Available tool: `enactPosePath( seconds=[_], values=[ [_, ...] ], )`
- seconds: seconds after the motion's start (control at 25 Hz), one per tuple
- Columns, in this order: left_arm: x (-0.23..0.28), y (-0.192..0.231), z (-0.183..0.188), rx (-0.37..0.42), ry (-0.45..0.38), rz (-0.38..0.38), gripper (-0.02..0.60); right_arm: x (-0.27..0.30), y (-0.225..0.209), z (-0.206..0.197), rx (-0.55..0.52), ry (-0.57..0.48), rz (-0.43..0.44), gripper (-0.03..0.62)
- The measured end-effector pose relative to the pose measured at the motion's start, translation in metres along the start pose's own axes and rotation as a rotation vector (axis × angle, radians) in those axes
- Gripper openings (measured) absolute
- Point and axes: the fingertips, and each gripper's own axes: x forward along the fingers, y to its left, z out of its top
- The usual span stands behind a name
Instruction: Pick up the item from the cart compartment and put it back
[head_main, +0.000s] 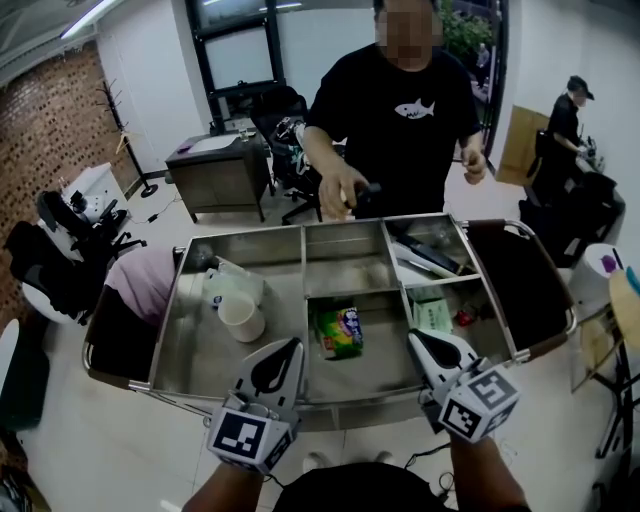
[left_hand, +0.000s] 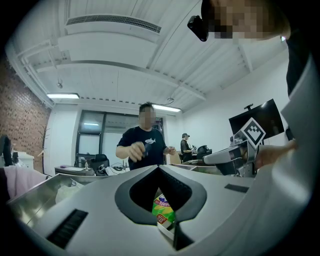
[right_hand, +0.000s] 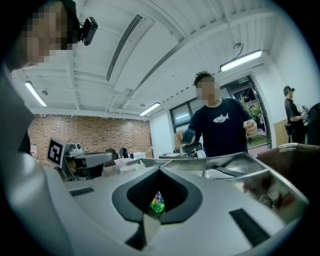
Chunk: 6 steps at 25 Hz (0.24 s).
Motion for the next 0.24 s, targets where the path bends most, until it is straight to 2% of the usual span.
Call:
enactPosePath(
  seconds=[0.24],
  values=[
    [-0.0007, -0.0008, -0.0017, -0.012, 0.041, -0.004, 0.0, 0.0017, -0.0014, 0.0009, 0.005, 0.001, 0.002, 0.011]
  ],
)
